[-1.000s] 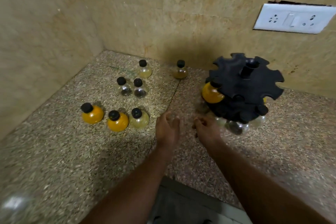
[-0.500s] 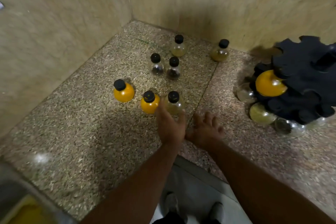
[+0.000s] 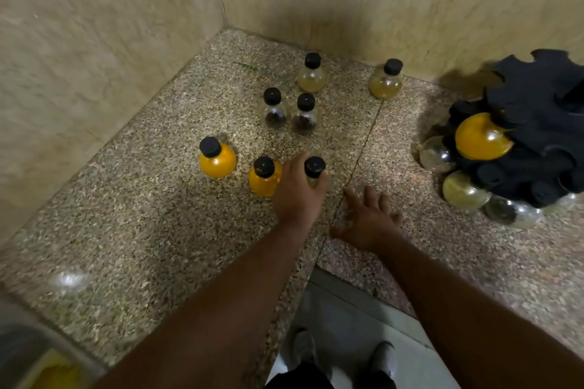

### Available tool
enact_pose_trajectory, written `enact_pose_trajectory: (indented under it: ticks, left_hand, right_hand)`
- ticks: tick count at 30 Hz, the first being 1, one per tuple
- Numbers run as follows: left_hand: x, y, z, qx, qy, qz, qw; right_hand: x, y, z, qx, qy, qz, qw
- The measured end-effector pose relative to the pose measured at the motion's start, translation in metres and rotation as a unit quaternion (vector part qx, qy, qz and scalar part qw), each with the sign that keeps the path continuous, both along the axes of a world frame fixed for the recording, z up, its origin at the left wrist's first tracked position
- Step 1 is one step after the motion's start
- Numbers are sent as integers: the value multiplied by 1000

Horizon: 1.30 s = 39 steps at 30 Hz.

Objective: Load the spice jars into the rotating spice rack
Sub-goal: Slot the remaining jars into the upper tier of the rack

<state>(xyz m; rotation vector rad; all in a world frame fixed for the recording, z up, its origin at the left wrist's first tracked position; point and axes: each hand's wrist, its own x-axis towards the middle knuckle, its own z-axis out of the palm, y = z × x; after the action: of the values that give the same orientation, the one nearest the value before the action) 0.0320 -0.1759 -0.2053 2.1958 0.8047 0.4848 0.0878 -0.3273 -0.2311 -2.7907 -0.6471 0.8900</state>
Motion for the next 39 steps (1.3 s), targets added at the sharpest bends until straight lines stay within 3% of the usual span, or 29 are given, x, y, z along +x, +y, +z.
enact_pose_trajectory:
  ticks: [5,8,14,17,23,25,30,39]
  left_hand:
    - [3,-20,8,18,-10,-28,999]
    - [11,-42,20,19,-30,-60,998]
    - [42,-101,50,-8,-65,-196,978]
    - [60,-136,66,7,-73,-283,956]
    - [90,-194,95,25,-100,-358,928]
    - [101,-206,101,28,-106,-363,925]
    - [122,-229,109,70,-103,-356,926]
    - [135,-242,103,60,-76,-260,961]
  right_hand:
    - [3,-15,6,103,-38,-93,990]
    - [6,-36,26,226,-77,-181,954]
    - [27,-94,68,333,-122,-365,861]
    - [37,-130,80,421,-115,-432,789]
    - [60,-199,117,536,-26,-537,651]
    - [71,-214,131,562,10,-545,622]
    - [102,-231,147,580,80,-512,629]
    - [117,-228,136,560,84,-483,668]
